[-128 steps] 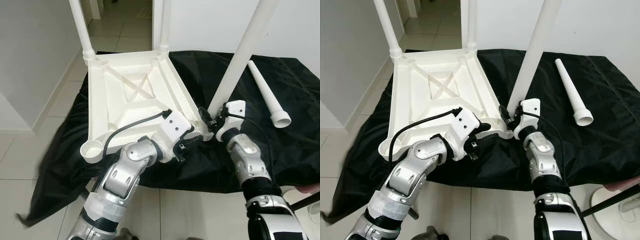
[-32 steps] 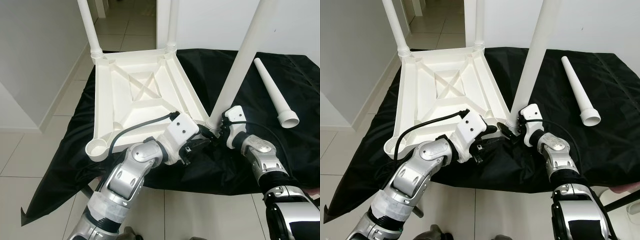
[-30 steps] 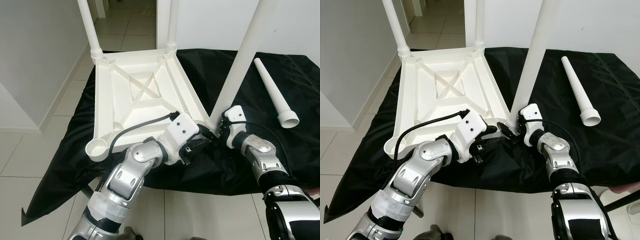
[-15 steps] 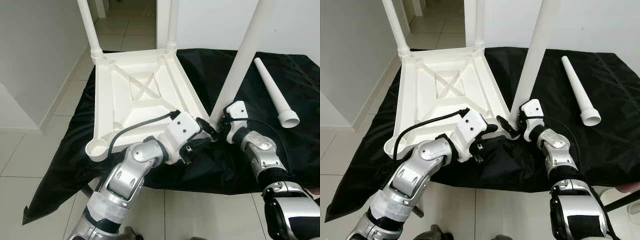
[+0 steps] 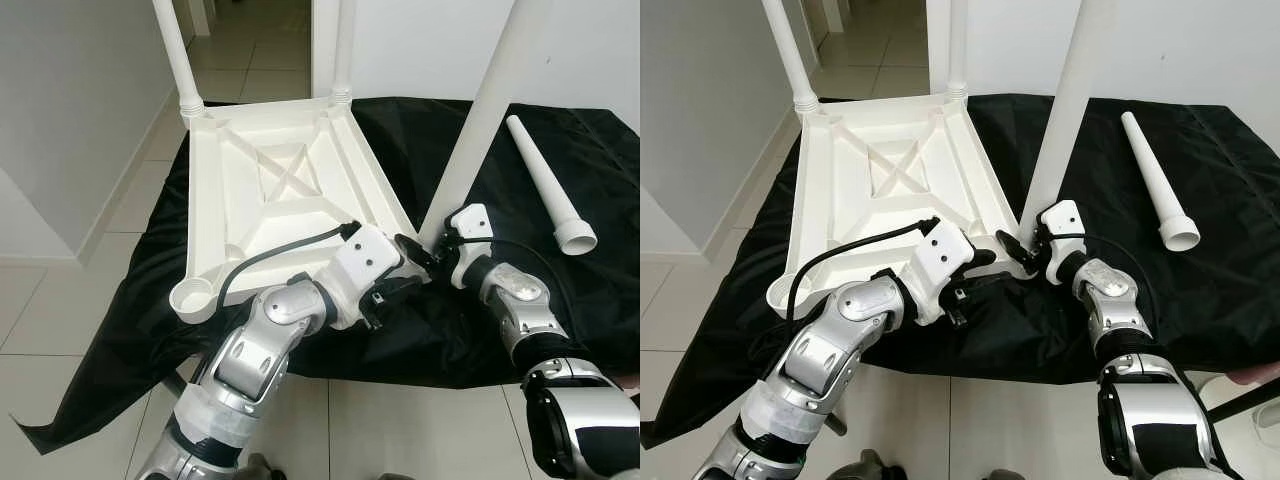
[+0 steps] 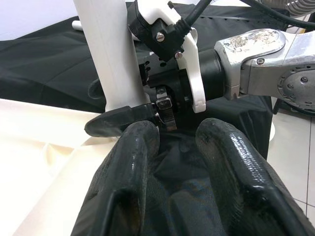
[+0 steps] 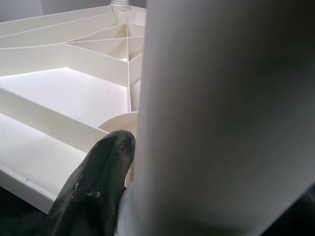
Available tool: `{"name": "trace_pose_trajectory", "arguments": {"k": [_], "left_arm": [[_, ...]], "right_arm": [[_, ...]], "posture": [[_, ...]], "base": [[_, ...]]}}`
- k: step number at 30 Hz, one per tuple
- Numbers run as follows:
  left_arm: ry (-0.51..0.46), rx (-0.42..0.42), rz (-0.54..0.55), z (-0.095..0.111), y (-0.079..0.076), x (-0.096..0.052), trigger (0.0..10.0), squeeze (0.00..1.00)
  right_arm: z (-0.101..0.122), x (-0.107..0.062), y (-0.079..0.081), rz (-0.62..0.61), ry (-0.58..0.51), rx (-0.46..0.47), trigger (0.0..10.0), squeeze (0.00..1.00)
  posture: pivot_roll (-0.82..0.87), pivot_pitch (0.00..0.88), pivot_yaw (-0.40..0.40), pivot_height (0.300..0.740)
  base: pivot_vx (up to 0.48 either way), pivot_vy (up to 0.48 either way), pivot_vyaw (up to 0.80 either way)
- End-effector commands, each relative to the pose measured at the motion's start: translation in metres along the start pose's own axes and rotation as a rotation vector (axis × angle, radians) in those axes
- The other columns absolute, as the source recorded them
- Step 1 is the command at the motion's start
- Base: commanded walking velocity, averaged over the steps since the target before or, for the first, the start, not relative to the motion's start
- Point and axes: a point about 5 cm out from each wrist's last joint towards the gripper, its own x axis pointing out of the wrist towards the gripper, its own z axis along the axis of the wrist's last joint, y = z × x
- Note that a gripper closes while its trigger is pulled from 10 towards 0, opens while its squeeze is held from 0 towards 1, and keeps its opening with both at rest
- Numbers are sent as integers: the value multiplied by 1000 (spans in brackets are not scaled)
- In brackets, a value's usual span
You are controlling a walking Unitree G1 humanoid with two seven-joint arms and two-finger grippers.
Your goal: Building children table
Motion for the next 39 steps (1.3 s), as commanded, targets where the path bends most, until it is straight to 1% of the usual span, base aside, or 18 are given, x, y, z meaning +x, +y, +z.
{"name": "trace_pose_trajectory", "arguments": {"k": [1,6,9,11,13,19,21,23,25,28,29,31,32,34,35,36,38,39], "left_arm": [[1,-7,36,0,-1,0,10000,0],[0,-7,33,1,-1,0,10000,0],[0,-7,33,1,-1,0,10000,0],[-1,-9,33,1,-1,0,10000,0],[0,-9,34,1,-1,0,10000,0],[-1,-12,38,1,-1,0,10000,0],[-1,-14,42,1,-1,0,10000,0],[-1,-16,45,1,-1,0,10000,0],[-1,-16,46,1,-1,-1,10000,0],[-3,-20,49,1,-2,0,10000,0],[-3,-20,49,1,-2,0,10000,0],[-4,-22,49,1,-3,0,10000,0],[-4,-22,49,1,-3,0,10000,0],[-3,-24,50,0,-3,0,10000,0],[-3,-24,50,0,-3,0,10000,0],[-1,-25,52,-1,-3,-1,10000,0],[1,-25,57,-1,-2,-1,10000,0],[1,-25,57,-1,-2,-1,10000,0]], "right_arm": [[-5,2,3,9,28,44,10000,0],[-10,2,2,-1,76,74,10000,0],[-10,2,2,-1,76,74,10000,0],[-11,4,1,-12,96,108,10000,0],[-11,5,1,-13,101,120,10000,0],[-11,8,1,-53,108,136,10000,0],[-10,10,3,-70,105,115,10000,0],[-10,12,6,-123,103,105,10000,0],[-10,13,6,-137,103,106,10000,0],[-11,18,23,-218,72,128,10000,0],[-11,18,23,-218,72,128,10000,0],[-13,18,29,-293,66,163,10000,0],[-13,18,29,-293,66,163,10000,0],[-14,17,35,-405,62,202,10000,0],[-14,17,35,-405,62,202,10000,0],[-14,15,42,-476,49,223,10000,0],[-12,12,54,-564,32,250,10000,0],[-12,12,54,-564,32,250,10000,0]], "posture": [[-31,0,63,740],[-38,0,66,740],[-38,0,66,740],[-38,0,66,740],[-38,0,66,740],[-36,0,64,740],[-31,0,54,740],[-31,0,54,740],[-31,0,54,740],[-36,0,44,740],[-36,0,44,740],[-36,1,40,740],[-36,1,40,740],[-35,2,34,740],[-35,2,34,740],[-35,2,34,740],[-31,4,24,740],[-31,4,24,740]], "base": [[0,0,0],[0,0,0],[0,0,0],[0,0,0],[0,0,0],[0,0,0],[0,0,0],[0,0,0],[0,0,0],[0,0,0],[0,0,0],[0,0,0],[0,0,0],[0,0,0],[0,0,0],[0,0,0],[0,0,0],[0,0,0]]}}
